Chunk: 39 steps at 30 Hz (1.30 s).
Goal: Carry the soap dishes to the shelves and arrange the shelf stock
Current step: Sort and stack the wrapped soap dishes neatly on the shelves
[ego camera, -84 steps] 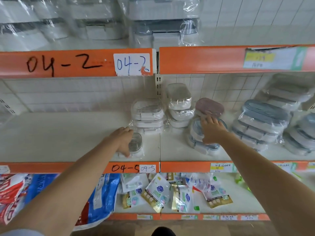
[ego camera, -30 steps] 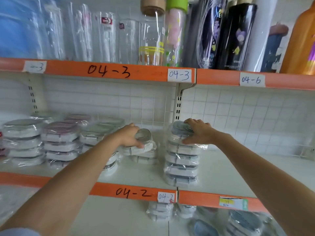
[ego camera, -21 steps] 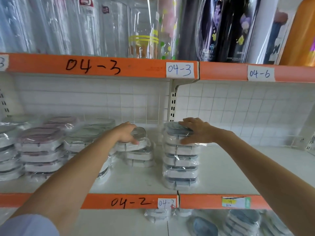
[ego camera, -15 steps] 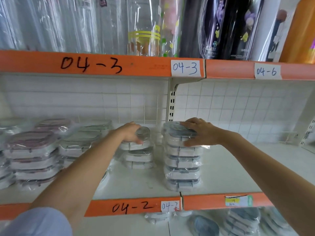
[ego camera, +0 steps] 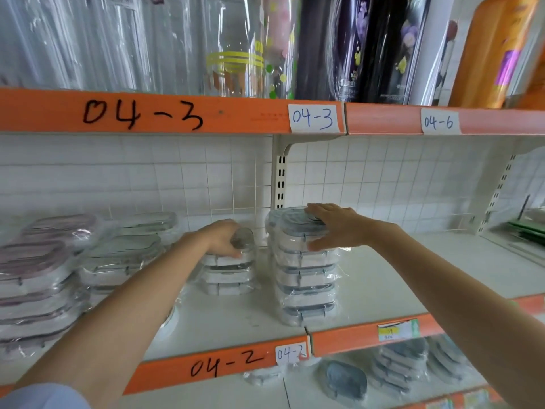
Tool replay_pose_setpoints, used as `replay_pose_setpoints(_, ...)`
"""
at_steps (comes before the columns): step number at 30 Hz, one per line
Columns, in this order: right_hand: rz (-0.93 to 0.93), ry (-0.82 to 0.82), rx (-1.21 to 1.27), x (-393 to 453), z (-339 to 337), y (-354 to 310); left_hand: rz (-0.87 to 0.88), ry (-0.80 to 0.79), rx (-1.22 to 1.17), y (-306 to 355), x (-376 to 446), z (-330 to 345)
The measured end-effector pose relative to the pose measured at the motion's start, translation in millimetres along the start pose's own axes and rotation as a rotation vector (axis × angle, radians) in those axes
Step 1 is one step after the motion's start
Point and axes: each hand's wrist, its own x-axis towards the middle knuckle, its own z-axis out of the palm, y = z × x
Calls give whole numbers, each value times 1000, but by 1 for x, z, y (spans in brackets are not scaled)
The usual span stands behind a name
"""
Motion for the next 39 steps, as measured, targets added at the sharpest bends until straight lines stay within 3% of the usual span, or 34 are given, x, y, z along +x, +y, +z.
replay_pose_setpoints(9,-57,79,-126,-19,-2,-4,45,117,215,26,-46,1)
replay_pose_setpoints(20,-206,172,-216,-94,14,29,-117,122,138,118,-129,42)
replay_pose_setpoints(29,-292,69,-191,-162,69,68,-178,43,85,206,-170,100)
replay_pose_setpoints(35,-306,154,-102,-143,50,74,-217,86,112,217,-177,79)
replay_pose_setpoints(39,-298,220,-15,-112,32,70,-286,201,27,201,-163,48)
